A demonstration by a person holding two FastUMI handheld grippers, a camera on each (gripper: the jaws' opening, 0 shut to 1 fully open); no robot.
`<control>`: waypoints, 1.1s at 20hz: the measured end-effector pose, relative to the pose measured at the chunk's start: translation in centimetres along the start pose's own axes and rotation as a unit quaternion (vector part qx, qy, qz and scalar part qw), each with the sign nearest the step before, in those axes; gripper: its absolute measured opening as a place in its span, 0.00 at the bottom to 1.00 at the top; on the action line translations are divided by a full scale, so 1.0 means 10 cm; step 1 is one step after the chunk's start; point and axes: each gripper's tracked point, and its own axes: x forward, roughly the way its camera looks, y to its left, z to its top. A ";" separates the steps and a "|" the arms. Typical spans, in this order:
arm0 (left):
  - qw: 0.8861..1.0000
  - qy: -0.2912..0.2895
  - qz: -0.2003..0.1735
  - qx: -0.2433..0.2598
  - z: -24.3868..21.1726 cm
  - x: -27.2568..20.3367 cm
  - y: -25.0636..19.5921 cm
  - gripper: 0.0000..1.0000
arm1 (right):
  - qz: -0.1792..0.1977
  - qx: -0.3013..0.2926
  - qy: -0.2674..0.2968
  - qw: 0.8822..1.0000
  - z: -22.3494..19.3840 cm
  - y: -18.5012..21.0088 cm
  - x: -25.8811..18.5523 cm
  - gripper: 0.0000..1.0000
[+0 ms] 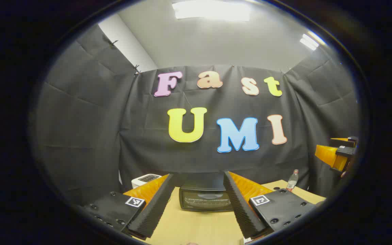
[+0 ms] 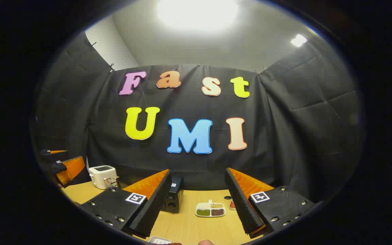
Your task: Open the electric oven with the left hand, put the food in, and close the electric oven.
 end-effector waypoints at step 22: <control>1.000 -0.004 -0.012 0.005 0.05 -0.06 -0.46 0.99 | 0.017 0.007 -0.011 1.000 -0.02 -0.28 -0.10 0.96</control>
